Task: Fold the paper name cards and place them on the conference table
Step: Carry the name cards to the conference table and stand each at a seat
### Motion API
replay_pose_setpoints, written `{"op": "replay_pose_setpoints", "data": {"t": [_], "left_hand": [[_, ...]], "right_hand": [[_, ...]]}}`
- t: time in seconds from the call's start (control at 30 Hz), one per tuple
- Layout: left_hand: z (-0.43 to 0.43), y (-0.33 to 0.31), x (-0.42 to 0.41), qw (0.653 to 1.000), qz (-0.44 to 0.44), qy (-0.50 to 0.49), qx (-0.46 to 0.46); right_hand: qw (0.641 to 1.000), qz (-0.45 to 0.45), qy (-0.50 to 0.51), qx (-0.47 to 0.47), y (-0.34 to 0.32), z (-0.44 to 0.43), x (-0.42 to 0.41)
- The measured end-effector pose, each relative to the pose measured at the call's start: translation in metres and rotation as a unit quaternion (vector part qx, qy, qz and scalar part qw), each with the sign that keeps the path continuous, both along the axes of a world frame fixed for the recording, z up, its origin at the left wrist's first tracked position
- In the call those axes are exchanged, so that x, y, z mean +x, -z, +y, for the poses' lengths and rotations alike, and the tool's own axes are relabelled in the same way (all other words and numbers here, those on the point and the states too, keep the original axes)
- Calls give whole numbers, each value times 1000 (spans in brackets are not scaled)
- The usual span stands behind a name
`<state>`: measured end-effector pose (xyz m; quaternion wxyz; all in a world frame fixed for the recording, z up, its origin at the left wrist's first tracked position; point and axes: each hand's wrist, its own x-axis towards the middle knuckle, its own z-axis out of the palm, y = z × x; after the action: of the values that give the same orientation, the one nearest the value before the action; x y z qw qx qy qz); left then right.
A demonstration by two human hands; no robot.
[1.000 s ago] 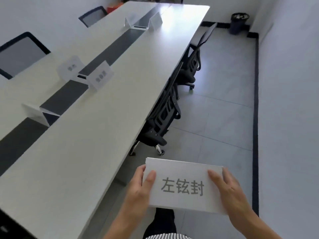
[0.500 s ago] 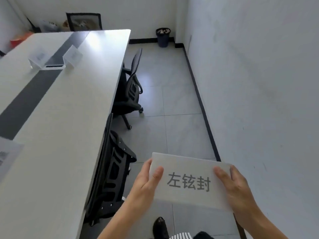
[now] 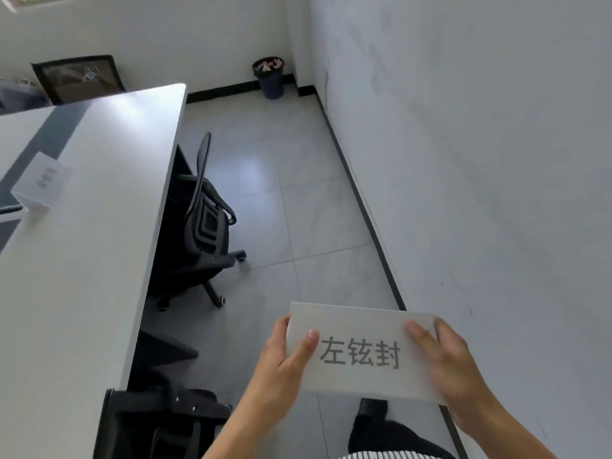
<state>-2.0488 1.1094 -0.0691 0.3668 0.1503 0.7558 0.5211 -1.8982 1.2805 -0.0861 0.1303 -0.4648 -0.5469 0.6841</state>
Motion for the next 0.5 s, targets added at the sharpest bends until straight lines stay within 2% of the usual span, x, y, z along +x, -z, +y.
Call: {"op": "replay_pose_setpoints", "data": {"t": [0.2, 0.37, 0.5], "left_hand": [[82, -10, -93, 998, 3, -61, 16], [131, 9, -176, 991, -22, -133, 9], [181, 19, -271, 990, -32, -140, 11]], "right_hand": [[996, 17, -81, 26, -23, 110, -120], [989, 6, -141, 31, -14, 171, -224], [989, 0, -142, 29, -4, 218, -317]]}}
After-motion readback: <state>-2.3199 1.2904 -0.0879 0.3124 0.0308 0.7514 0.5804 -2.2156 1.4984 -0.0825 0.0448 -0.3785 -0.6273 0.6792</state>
